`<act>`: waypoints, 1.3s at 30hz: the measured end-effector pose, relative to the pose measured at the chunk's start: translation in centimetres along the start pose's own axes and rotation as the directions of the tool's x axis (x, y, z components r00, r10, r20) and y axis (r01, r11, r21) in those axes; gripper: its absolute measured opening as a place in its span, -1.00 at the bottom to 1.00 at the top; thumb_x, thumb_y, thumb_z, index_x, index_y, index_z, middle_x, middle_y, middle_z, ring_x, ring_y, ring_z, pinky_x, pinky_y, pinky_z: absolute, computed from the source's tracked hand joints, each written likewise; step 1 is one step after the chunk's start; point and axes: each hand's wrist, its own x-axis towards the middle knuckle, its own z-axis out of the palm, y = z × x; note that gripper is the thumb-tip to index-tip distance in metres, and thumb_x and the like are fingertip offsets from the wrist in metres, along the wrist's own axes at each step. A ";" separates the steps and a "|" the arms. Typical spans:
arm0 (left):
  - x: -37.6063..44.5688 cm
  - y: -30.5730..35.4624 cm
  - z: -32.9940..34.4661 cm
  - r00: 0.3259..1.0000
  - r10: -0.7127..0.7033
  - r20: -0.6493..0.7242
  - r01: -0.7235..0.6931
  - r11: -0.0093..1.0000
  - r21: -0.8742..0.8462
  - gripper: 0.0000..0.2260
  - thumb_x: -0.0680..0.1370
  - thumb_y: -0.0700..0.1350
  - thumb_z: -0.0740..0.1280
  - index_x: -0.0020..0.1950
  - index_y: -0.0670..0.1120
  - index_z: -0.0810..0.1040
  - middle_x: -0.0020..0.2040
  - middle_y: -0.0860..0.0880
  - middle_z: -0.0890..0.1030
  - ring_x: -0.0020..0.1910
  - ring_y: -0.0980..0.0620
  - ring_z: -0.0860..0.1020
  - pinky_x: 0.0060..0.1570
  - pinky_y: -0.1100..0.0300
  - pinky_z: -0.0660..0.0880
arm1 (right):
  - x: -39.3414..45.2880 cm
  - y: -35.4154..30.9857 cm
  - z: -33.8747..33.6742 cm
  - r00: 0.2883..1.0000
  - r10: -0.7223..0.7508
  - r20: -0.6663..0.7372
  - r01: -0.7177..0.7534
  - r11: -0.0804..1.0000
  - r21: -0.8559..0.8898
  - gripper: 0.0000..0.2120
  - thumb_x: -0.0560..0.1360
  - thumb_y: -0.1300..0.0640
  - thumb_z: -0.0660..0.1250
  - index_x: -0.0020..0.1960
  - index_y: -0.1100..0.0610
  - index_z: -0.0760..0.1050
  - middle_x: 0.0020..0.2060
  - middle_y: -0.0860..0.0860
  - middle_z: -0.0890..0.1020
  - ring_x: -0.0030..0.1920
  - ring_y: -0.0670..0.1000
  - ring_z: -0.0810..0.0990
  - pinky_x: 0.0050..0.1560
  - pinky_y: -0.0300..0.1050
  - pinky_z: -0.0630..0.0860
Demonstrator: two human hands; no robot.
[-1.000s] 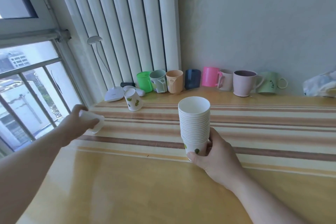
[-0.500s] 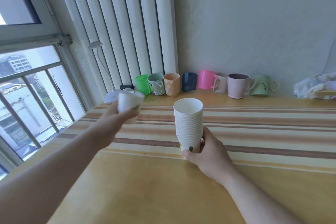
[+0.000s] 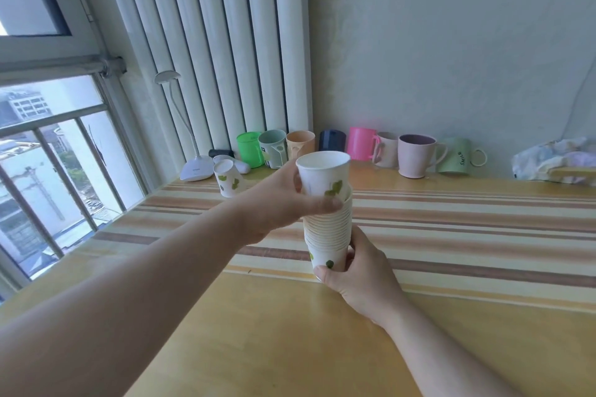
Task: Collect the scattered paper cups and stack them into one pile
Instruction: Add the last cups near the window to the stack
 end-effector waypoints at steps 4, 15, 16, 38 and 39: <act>0.2 -3.4 -2.1 0.993 -0.020 0.120 0.010 0.996 0.085 0.16 0.21 0.31 0.72 0.68 0.26 0.17 0.63 0.11 0.40 0.63 0.08 0.31 0.57 -0.12 0.31 | 0.0 0.1 0.1 1.000 -0.005 0.001 0.005 1.000 0.020 -0.46 0.38 -0.09 0.60 0.26 -0.34 0.45 0.00 -0.26 0.74 0.01 -0.24 0.69 0.07 -0.06 0.68; 7.1 -14.7 -14.6 0.708 -0.064 -0.704 0.371 0.881 0.293 -0.65 0.58 -0.05 0.48 0.37 0.11 0.60 0.37 -0.07 0.56 0.18 -0.20 0.62 0.10 -0.05 0.63 | 0.8 0.7 0.7 1.000 -0.008 -0.013 0.008 1.000 -0.017 -0.52 0.37 -0.07 0.61 0.14 -0.38 0.44 -0.08 -0.35 0.71 -0.06 -0.21 0.68 -0.09 -0.22 0.62; 8.0 -15.1 -15.6 0.676 -0.042 -0.736 0.409 0.851 0.328 -0.51 0.57 -0.07 0.47 0.50 0.13 0.50 0.49 -0.11 0.45 0.30 -0.23 0.56 0.27 -0.11 0.59 | 0.8 0.7 0.7 1.000 -0.008 -0.017 0.008 1.000 -0.026 -0.53 0.37 -0.07 0.62 0.13 -0.36 0.45 -0.08 -0.35 0.71 -0.07 -0.20 0.69 -0.10 -0.24 0.61; 0.3 -16.1 -17.0 0.863 -0.288 -0.415 0.450 0.812 0.373 -0.45 0.33 0.05 0.58 0.31 0.04 0.63 0.08 -0.03 0.69 0.04 -0.09 0.62 0.01 0.05 0.52 | 0.2 -0.1 0.5 1.000 0.008 -0.023 -0.009 1.000 -0.009 -0.54 0.38 0.02 0.64 0.10 -0.29 0.49 -0.09 -0.39 0.70 -0.10 -0.24 0.68 -0.12 -0.17 0.58; 0.3 -14.7 -15.9 0.882 -0.267 -0.389 0.398 0.864 0.309 -0.56 0.33 0.01 0.58 0.19 0.00 0.67 0.01 -0.04 0.70 -0.02 -0.09 0.62 -0.04 0.07 0.50 | 0.2 -0.1 0.4 1.000 0.008 -0.016 -0.008 1.000 -0.003 -0.55 0.39 0.01 0.64 0.11 -0.29 0.49 -0.08 -0.40 0.70 -0.10 -0.26 0.68 -0.12 -0.18 0.57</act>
